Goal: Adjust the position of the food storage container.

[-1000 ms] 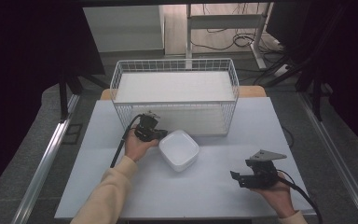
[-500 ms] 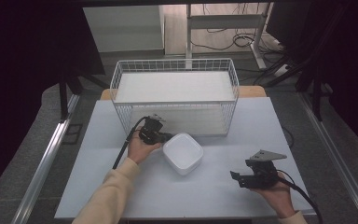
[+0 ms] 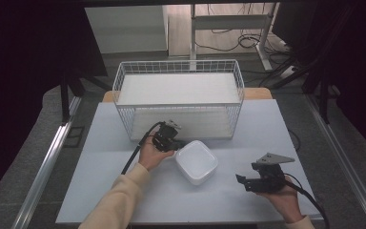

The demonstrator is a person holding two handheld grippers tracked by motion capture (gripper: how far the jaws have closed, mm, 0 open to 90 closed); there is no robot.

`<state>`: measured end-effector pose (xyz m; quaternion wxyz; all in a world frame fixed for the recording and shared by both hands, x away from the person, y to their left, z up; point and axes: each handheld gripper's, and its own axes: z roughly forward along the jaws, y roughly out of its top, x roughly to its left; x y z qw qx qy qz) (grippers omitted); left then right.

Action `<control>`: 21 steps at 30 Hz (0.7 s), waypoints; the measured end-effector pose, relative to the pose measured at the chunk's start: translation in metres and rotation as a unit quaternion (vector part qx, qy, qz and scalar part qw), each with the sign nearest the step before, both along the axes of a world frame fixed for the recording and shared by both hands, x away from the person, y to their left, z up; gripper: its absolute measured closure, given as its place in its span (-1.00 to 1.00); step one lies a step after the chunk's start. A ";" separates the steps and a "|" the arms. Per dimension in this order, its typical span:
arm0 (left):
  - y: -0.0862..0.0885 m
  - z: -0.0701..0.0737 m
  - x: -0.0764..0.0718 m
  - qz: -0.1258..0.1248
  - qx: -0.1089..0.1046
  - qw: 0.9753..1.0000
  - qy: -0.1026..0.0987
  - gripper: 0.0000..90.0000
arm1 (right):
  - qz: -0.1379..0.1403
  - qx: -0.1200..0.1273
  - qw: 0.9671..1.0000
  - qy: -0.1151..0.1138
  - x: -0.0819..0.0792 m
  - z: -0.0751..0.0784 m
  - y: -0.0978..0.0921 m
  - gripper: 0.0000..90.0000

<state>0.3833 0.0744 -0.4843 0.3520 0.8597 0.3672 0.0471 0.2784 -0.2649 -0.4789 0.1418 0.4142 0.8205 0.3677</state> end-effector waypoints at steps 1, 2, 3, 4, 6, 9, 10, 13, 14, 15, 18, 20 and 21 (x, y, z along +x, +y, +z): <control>-0.004 0.000 -0.001 -0.004 -0.001 1.000 0.000 1.00 | 0.000 0.000 1.000 -0.001 0.000 0.000 0.000 -0.51; -0.009 0.000 -0.003 -0.008 -0.004 1.000 0.000 1.00 | 0.000 0.000 1.000 -0.003 0.000 0.001 -0.001 -0.51; -0.011 0.001 -0.004 -0.012 -0.003 1.000 0.001 1.00 | 0.001 0.000 1.000 -0.003 0.000 0.001 -0.001 -0.51; -0.011 0.001 -0.004 -0.012 -0.003 1.000 0.001 1.00 | 0.001 0.000 1.000 -0.003 0.000 0.001 -0.001 -0.51; -0.018 0.001 -0.007 -0.019 -0.002 1.000 0.001 1.00 | 0.001 0.000 1.000 -0.002 0.000 0.000 -0.001 -0.51; -0.020 0.002 -0.007 -0.019 0.001 1.000 0.000 1.00 | 0.001 -0.001 1.000 -0.003 0.000 0.001 -0.001 -0.51; -0.020 0.002 -0.007 -0.020 0.000 1.000 -0.003 1.00 | 0.001 -0.001 1.000 -0.003 0.000 0.001 -0.001 -0.51; -0.013 0.009 -0.008 0.007 -0.009 1.000 -0.021 1.00 | 0.001 0.000 1.000 -0.004 0.000 0.001 -0.001 -0.51; -0.009 0.012 -0.009 0.013 -0.013 1.000 -0.026 1.00 | 0.000 0.000 1.000 -0.004 0.000 0.002 -0.002 -0.51; -0.005 0.016 -0.011 0.020 -0.019 0.999 -0.030 0.99 | 0.000 0.000 1.000 -0.004 0.000 0.002 -0.002 -0.51; 0.005 0.023 -0.016 0.034 -0.026 0.998 -0.040 0.84 | 0.000 0.000 1.000 -0.005 -0.001 0.002 -0.002 -0.51; 0.017 0.030 -0.028 0.052 -0.029 0.997 -0.050 0.60 | -0.001 0.000 1.000 -0.004 -0.001 0.002 -0.003 -0.51; 0.021 0.032 -0.032 0.059 -0.032 0.997 -0.049 0.46 | -0.002 0.001 1.000 -0.004 -0.001 0.002 -0.003 -0.51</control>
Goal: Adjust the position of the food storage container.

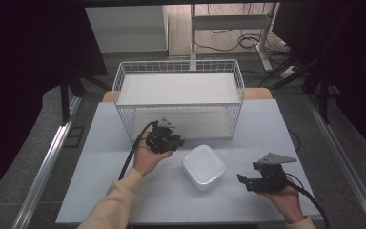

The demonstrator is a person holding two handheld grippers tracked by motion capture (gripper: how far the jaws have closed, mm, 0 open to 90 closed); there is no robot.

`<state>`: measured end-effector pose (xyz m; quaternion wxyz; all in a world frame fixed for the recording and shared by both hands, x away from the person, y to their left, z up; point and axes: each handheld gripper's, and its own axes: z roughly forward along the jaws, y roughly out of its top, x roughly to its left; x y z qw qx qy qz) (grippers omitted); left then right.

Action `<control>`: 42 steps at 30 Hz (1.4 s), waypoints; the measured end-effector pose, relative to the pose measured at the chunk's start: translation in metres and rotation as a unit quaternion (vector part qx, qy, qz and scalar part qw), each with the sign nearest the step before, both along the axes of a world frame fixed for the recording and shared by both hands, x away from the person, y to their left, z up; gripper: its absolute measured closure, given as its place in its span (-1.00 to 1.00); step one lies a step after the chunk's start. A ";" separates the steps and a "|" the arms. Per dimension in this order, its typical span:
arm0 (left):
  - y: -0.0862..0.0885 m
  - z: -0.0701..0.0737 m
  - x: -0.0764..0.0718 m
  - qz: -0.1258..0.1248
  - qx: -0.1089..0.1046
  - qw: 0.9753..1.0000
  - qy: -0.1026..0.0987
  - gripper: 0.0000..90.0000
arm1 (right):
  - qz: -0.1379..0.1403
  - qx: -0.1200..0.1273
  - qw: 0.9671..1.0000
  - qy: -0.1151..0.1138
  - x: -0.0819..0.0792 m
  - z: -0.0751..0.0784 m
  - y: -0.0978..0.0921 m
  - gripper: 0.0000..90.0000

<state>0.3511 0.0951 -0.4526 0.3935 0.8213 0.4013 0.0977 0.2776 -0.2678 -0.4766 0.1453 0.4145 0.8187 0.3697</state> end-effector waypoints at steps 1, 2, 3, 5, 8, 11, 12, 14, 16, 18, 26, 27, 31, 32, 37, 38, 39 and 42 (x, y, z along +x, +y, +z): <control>0.003 0.001 -0.004 0.004 -0.002 1.000 0.001 0.33 | -0.001 0.001 1.000 0.000 0.000 0.000 0.000 -0.51; 0.005 0.002 -0.009 0.009 -0.004 1.000 0.003 0.21 | -0.001 0.002 1.000 0.000 0.000 0.001 0.000 -0.51; 0.008 0.003 -0.013 0.010 -0.007 1.000 0.003 0.11 | 0.000 0.002 1.000 -0.001 0.000 0.001 -0.001 -0.51; 0.011 0.004 -0.018 0.010 -0.011 1.000 0.004 -0.03 | -0.001 0.004 1.000 -0.002 0.000 0.002 -0.001 -0.51; 0.019 0.003 -0.033 0.007 -0.016 1.000 0.009 -0.12 | -0.001 0.008 1.000 -0.002 0.000 0.004 -0.002 -0.51; 0.026 0.002 -0.042 0.013 -0.019 1.000 0.012 -0.29 | 0.005 0.004 1.000 -0.009 0.000 0.009 -0.001 -0.51; 0.029 0.002 -0.045 0.017 -0.020 1.000 0.011 -0.29 | 0.005 0.004 1.000 -0.009 0.000 0.009 -0.001 -0.51; 0.034 0.000 -0.051 0.025 -0.012 1.000 0.013 -0.37 | 0.007 0.003 1.000 -0.009 -0.001 0.011 0.000 -0.51; 0.041 -0.002 -0.056 0.033 -0.007 0.999 0.012 -0.44 | 0.005 0.005 1.000 -0.007 0.000 0.012 -0.001 -0.52; 0.048 -0.002 -0.059 0.038 -0.009 0.999 0.013 -0.45 | 0.005 0.005 1.000 -0.007 0.001 0.012 -0.002 -0.52; 0.055 -0.002 -0.060 0.043 -0.022 0.999 0.017 -0.48 | 0.010 0.004 1.000 -0.003 0.009 0.021 0.003 -0.34; 0.055 -0.002 -0.060 0.042 -0.023 0.999 0.019 -0.48 | 0.013 0.004 1.000 0.000 0.011 0.023 0.004 -0.29; 0.058 -0.005 -0.059 0.042 -0.027 0.998 0.024 -0.48 | 0.011 0.001 1.000 0.010 0.020 0.029 0.008 -0.14; 0.058 -0.005 -0.059 0.042 -0.027 0.998 0.025 -0.49 | 0.011 -0.002 1.000 0.010 0.023 0.030 0.010 -0.10; 0.059 -0.004 -0.061 0.039 -0.030 0.999 0.024 -0.49 | 0.010 -0.009 1.000 0.016 0.039 0.035 0.017 0.22; 0.061 -0.003 -0.062 0.042 -0.031 0.998 0.023 -0.49 | 0.010 -0.004 1.000 0.019 0.042 0.035 0.018 0.30; 0.061 -0.003 -0.063 0.045 -0.034 0.998 0.022 -0.48 | 0.011 -0.005 1.000 0.024 0.048 0.034 0.020 0.42; 0.064 -0.004 -0.064 0.055 -0.039 0.998 0.019 -0.45 | 0.014 -0.015 0.999 0.030 0.056 0.031 0.024 0.65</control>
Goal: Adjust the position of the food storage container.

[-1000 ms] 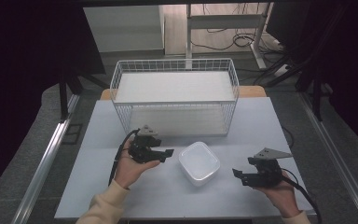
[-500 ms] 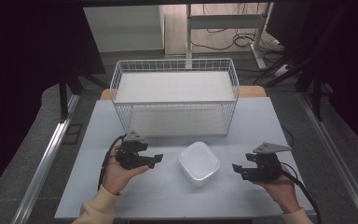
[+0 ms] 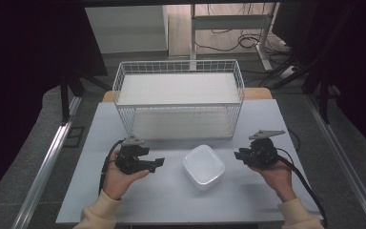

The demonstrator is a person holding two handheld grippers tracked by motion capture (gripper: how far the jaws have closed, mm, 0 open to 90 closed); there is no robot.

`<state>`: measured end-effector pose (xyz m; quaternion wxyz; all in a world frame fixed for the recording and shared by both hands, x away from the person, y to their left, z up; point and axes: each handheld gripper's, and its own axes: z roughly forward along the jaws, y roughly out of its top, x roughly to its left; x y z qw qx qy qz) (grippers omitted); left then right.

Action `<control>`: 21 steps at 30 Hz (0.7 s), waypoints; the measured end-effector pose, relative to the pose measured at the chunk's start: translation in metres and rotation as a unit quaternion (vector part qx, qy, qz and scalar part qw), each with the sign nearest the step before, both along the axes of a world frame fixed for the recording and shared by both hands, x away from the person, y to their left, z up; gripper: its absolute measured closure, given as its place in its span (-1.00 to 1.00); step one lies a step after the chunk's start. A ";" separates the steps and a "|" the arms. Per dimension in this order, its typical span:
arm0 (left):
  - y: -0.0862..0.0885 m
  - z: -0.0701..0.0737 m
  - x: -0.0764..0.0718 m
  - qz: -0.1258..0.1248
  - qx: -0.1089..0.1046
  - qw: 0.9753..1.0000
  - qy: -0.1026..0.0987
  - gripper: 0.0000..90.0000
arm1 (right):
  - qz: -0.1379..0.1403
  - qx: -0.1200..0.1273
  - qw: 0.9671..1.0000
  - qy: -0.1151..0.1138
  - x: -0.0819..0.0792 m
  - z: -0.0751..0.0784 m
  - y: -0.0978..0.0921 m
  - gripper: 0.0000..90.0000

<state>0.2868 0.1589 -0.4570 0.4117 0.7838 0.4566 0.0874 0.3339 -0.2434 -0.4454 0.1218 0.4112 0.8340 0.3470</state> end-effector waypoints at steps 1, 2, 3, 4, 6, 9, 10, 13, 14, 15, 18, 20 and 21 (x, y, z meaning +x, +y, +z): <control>0.001 -0.001 0.000 0.000 0.002 1.000 -0.001 -0.44 | 0.002 -0.002 1.000 0.006 0.004 -0.002 0.003 0.77; 0.001 -0.001 0.000 0.000 0.003 1.000 0.000 -0.44 | 0.005 -0.006 1.000 0.009 0.007 -0.003 0.006 0.87; 0.001 -0.002 0.000 0.002 0.001 1.000 0.004 -0.44 | 0.011 -0.012 1.000 0.014 0.010 -0.005 0.010 0.98; 0.001 -0.002 0.000 0.002 0.001 1.000 0.004 -0.44 | 0.011 -0.012 1.000 0.014 0.010 -0.005 0.010 0.98; 0.002 -0.004 0.001 0.002 0.002 1.000 0.006 -0.44 | 0.015 -0.027 0.999 0.020 0.014 -0.009 0.016 0.98; 0.003 -0.004 0.000 0.002 0.002 1.000 0.007 -0.44 | 0.023 -0.044 0.998 0.024 0.017 -0.016 0.022 0.99; 0.003 -0.005 0.000 0.002 0.002 1.000 0.007 -0.44 | 0.025 -0.048 0.998 0.025 0.018 -0.018 0.024 0.98; 0.004 -0.004 0.000 0.004 0.000 1.000 0.005 -0.44 | 0.028 -0.060 0.997 0.030 0.018 -0.024 0.026 0.98; 0.004 -0.003 -0.001 0.005 -0.003 1.000 0.004 -0.43 | 0.029 -0.059 0.997 0.030 0.018 -0.025 0.027 0.98; 0.005 -0.002 -0.001 0.006 -0.004 1.000 0.001 -0.43 | 0.033 -0.059 0.997 0.031 0.017 -0.026 0.028 0.98; 0.007 0.001 -0.001 0.008 -0.008 1.000 -0.003 -0.42 | 0.043 -0.062 0.996 0.037 0.014 -0.029 0.031 0.99; 0.009 0.001 -0.001 0.009 -0.008 1.000 -0.002 -0.42 | 0.049 -0.059 0.996 0.039 0.013 -0.030 0.033 0.99; 0.009 0.001 -0.001 0.010 -0.009 1.000 -0.002 -0.42 | 0.049 -0.059 0.996 0.039 0.013 -0.030 0.033 0.99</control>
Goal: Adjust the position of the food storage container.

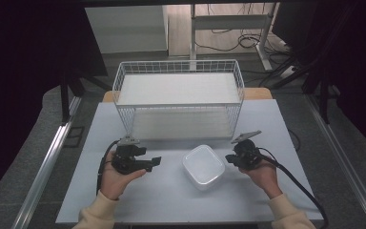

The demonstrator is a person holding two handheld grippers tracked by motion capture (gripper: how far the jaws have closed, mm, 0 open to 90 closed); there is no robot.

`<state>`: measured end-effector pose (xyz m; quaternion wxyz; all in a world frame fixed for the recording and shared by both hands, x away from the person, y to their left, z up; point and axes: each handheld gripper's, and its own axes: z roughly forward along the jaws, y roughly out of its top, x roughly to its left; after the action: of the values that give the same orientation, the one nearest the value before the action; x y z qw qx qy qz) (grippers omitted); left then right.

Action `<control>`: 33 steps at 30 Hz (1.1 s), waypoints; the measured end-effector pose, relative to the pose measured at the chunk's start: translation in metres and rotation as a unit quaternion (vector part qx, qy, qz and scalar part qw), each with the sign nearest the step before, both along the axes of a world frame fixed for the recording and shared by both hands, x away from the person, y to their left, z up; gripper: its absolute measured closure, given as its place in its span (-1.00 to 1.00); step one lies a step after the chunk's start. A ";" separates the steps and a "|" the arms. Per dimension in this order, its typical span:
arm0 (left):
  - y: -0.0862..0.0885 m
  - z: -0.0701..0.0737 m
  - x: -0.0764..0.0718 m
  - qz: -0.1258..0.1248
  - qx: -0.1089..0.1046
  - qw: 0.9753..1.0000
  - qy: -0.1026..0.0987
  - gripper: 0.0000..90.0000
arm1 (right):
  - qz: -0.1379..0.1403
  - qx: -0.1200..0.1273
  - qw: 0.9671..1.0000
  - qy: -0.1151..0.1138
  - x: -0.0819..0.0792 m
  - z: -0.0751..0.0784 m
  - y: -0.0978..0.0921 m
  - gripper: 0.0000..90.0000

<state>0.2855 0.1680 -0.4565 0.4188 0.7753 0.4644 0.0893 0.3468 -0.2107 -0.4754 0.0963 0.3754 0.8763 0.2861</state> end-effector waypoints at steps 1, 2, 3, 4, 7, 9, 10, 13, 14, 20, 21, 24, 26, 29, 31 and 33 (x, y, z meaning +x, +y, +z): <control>0.001 0.000 0.000 0.001 0.000 1.000 0.000 -0.42 | 0.008 0.005 1.000 0.003 -0.002 -0.001 0.002 0.99; 0.001 0.000 0.000 0.001 -0.001 1.000 0.000 -0.42 | 0.008 0.005 1.000 0.003 -0.002 -0.001 0.002 0.99; 0.002 0.001 0.000 0.004 -0.002 1.000 0.000 -0.42 | 0.014 0.009 1.000 0.005 -0.004 -0.001 0.003 0.99; 0.003 0.001 0.000 0.003 -0.001 1.000 -0.002 -0.42 | 0.019 0.010 1.000 0.006 -0.005 -0.001 0.004 0.98; 0.005 0.002 0.000 0.006 -0.003 1.000 -0.003 -0.42 | 0.025 0.006 1.000 0.003 -0.010 0.000 0.006 0.99; 0.006 0.002 0.000 0.007 -0.004 1.000 -0.003 -0.42 | 0.031 0.014 0.999 0.008 -0.013 0.001 0.007 0.99; 0.006 0.002 -0.001 0.007 -0.004 1.000 -0.003 -0.42 | 0.034 0.014 0.999 0.010 -0.015 0.001 0.008 0.99; 0.006 0.002 -0.001 0.007 -0.003 1.000 -0.002 -0.42 | 0.042 0.012 0.999 0.012 -0.021 0.002 0.012 0.99; 0.006 0.002 -0.001 0.007 -0.003 1.000 -0.002 -0.42 | 0.042 0.012 0.999 0.012 -0.021 0.002 0.012 0.99; 0.005 0.000 -0.001 0.005 -0.002 1.000 -0.001 -0.42 | 0.058 0.022 0.998 0.023 -0.031 0.000 0.019 0.99; 0.005 0.001 -0.001 0.005 -0.002 1.000 -0.001 -0.42 | 0.060 0.024 0.997 0.029 -0.034 -0.001 0.021 0.99; 0.006 0.001 -0.001 0.007 -0.005 1.000 -0.001 -0.41 | 0.068 0.028 0.997 0.033 -0.036 -0.003 0.023 0.99; 0.006 0.001 -0.001 0.008 -0.004 1.000 0.000 -0.41 | 0.074 0.037 0.996 0.042 -0.038 -0.004 0.025 0.99; 0.006 0.000 -0.001 0.007 -0.001 1.000 0.000 -0.41 | 0.081 0.050 0.994 0.052 -0.040 -0.007 0.028 0.99; 0.005 0.000 -0.001 0.004 -0.001 1.000 0.000 -0.41 | 0.082 0.051 0.994 0.053 -0.040 -0.007 0.029 0.99; 0.005 0.000 -0.001 0.005 -0.002 1.000 0.000 -0.41 | 0.082 0.050 0.994 0.052 -0.040 -0.007 0.028 0.99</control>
<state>0.2843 0.1730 -0.4565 0.4196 0.7724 0.4681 0.0907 0.3066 -0.1823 -0.4825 0.0076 0.3216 0.8923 0.3166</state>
